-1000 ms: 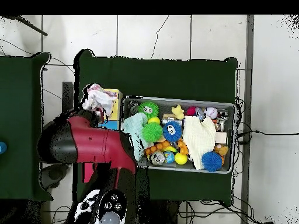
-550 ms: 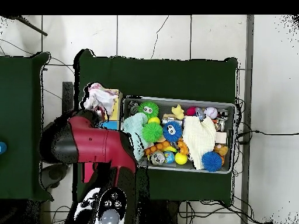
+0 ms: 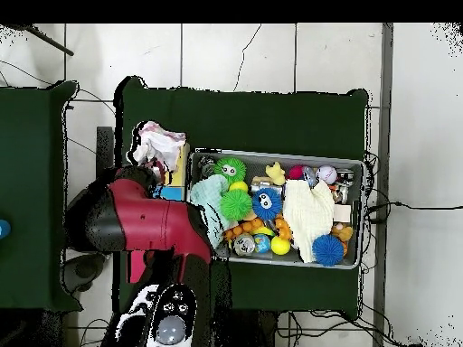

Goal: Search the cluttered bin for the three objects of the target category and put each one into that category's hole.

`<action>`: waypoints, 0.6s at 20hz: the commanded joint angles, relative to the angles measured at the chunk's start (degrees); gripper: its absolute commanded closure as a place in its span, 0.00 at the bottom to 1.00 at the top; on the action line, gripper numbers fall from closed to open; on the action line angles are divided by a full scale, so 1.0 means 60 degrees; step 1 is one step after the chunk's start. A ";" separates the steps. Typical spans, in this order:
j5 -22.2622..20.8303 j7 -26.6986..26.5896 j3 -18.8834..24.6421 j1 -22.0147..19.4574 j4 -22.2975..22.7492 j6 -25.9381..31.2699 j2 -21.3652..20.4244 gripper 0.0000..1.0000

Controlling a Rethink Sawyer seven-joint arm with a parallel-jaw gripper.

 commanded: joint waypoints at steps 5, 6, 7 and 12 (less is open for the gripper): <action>-0.0392 0.1532 0.0318 -0.0361 0.0558 0.0273 0.0356 1.00; -0.0399 0.1516 0.0302 -0.0363 0.0568 0.0332 0.0337 1.00; -0.0406 0.1501 0.0286 -0.0365 0.0577 0.0391 0.0318 1.00; -0.0431 0.1471 0.0288 -0.0394 0.0552 0.0462 0.0335 1.00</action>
